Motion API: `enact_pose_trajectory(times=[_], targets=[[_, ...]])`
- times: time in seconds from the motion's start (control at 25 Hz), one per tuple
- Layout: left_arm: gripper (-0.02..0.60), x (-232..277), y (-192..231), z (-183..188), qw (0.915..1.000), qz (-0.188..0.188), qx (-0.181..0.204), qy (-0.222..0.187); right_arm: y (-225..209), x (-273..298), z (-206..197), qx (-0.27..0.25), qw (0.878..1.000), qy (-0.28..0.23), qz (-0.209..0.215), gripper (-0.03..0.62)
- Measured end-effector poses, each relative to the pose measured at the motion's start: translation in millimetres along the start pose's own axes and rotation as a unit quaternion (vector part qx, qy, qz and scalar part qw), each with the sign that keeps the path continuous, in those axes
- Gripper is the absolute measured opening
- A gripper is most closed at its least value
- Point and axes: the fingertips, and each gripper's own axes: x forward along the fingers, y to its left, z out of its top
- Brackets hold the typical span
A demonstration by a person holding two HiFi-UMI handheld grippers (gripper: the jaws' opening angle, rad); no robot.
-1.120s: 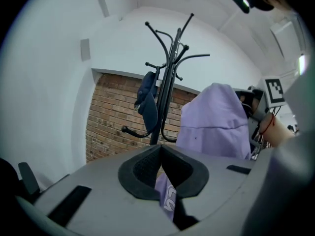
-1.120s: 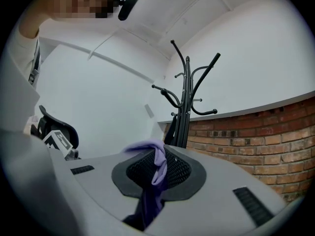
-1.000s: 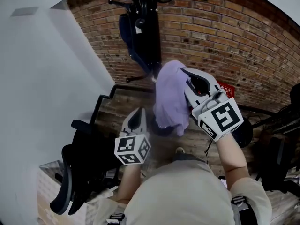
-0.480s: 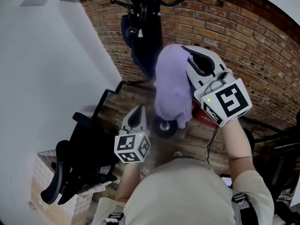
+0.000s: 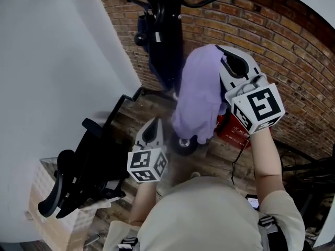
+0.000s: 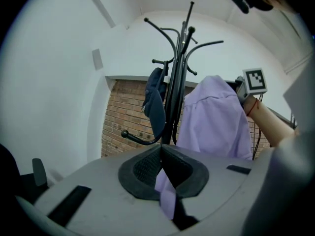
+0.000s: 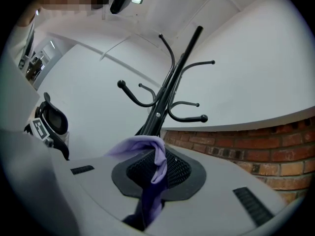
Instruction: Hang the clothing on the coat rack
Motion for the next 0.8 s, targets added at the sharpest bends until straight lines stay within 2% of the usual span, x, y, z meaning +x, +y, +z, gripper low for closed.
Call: enact_pose_trajectory(times=[0.44,0.8], targets=[[0.003,5.8,-4.9,-11.0,0.9994,0.033,-0.001,0.005,-55.4,-5.2,-87.5,0.038,0.997,0.058,-0.035,0.023],[0.003,4.7,-11.2,-19.5,0.9988,0.049,-0.002,0.009,-64.7,10.5,-164.4,0.060,0.990,0.122,-0.023,0.023]])
